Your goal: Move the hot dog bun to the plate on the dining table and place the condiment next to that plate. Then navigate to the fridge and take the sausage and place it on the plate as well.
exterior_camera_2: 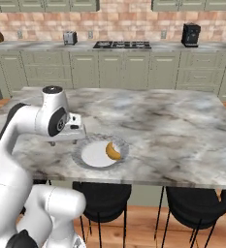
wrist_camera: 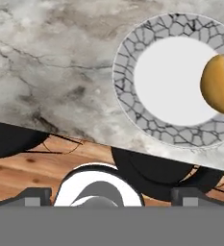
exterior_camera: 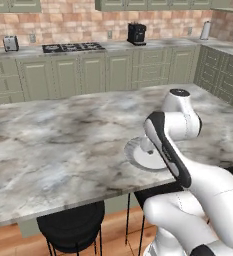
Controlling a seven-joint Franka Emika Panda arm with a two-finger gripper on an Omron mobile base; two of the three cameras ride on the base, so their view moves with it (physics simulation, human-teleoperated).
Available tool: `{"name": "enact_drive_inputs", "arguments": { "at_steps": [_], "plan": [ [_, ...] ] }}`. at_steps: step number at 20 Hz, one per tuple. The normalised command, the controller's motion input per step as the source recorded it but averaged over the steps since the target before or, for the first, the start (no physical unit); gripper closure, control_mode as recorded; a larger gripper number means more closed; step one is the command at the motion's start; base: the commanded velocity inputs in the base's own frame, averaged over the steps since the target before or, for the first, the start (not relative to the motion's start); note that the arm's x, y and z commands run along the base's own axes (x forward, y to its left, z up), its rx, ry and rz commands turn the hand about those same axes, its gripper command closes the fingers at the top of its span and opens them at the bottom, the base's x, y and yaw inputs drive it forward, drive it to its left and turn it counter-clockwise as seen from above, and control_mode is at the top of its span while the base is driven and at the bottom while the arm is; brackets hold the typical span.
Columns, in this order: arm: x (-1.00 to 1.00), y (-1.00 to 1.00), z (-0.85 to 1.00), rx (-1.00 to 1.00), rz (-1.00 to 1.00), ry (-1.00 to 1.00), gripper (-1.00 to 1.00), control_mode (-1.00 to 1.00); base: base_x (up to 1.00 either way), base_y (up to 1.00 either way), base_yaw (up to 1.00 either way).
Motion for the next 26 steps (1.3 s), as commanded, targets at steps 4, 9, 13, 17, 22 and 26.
{"name": "enact_drive_inputs", "arguments": {
  "at_steps": [4, 9, 13, 17, 22, 26],
  "plan": [
    [-0.68, 0.54, 0.0, -0.02, 0.0, 0.0, -1.0, -1.0, 0.0, 0.0, 0.0],
    [-0.31, 0.11, 0.0, 0.0, 0.0, 0.0, -1.0, 1.0, -0.4, 0.11, 0.01],
    [0.0, 0.0, 0.0, 0.0, 0.0, 0.0, -1.0, 1.0, -0.93, 0.61, 0.47],
    [0.0, 0.0, 0.0, 0.0, 0.0, 0.0, -1.0, 1.0, -0.63, 0.97, 0.57],
    [0.0, 0.0, 0.0, 0.0, 0.0, 0.0, -1.0, 1.0, -0.2, 1.0, 0.55],
    [0.0, 0.0, 0.0, 0.0, 0.0, 0.0, -1.0, 1.0, 0.32, 1.0, 0.13]
  ]
}}
